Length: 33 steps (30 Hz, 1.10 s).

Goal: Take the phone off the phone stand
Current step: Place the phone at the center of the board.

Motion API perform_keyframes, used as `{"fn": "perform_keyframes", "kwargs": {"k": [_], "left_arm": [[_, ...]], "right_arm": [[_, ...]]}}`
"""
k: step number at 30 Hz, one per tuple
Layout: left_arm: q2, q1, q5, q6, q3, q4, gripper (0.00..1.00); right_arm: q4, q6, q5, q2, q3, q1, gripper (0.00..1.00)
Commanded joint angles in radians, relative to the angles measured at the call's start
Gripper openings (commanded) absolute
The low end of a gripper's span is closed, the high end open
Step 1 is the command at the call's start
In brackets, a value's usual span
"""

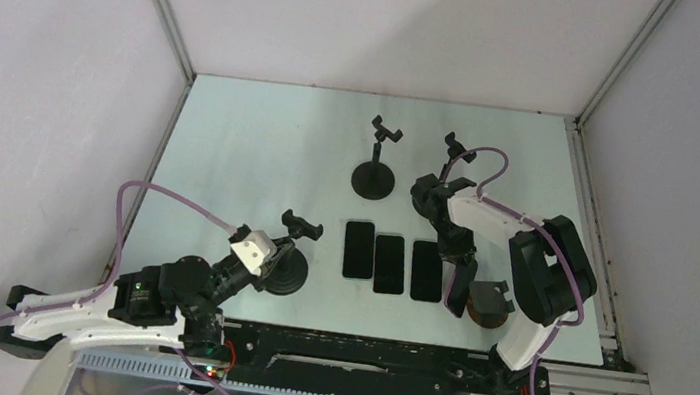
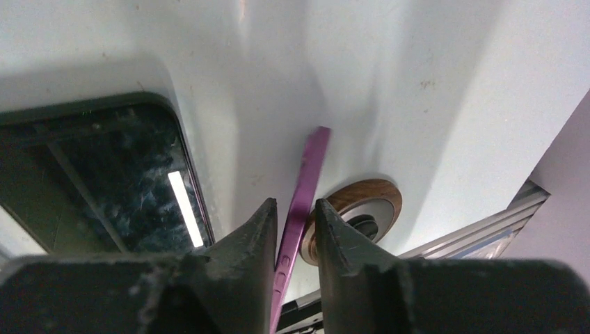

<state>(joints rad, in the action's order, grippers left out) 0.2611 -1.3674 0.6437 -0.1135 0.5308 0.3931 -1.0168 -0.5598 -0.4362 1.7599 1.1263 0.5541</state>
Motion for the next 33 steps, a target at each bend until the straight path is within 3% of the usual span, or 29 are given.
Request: {"fn": "perform_keyframes", "kwargs": {"k": [1,7,12,20,33], "left_arm": [[-0.011,0.006,0.004,-0.008,0.017,-0.064,0.00],[-0.009,0.006,0.002,-0.008,0.017,-0.065,0.00],[-0.006,0.005,-0.004,-0.007,0.017,-0.061,0.00],[-0.005,0.006,-0.009,-0.004,0.017,-0.058,0.00],[-0.012,0.005,-0.011,-0.003,0.015,-0.063,0.00]], "right_arm": [[0.008,-0.027,-0.070,0.031,-0.004,-0.011,0.31],[0.032,-0.018,-0.043,0.026,-0.004,-0.001,0.38],[0.063,-0.003,0.008,-0.010,-0.004,0.013,0.51],[0.067,-0.006,0.033,-0.077,-0.004,0.032,0.54],[0.204,-0.061,0.154,-0.458,-0.092,0.108,0.64]]}}
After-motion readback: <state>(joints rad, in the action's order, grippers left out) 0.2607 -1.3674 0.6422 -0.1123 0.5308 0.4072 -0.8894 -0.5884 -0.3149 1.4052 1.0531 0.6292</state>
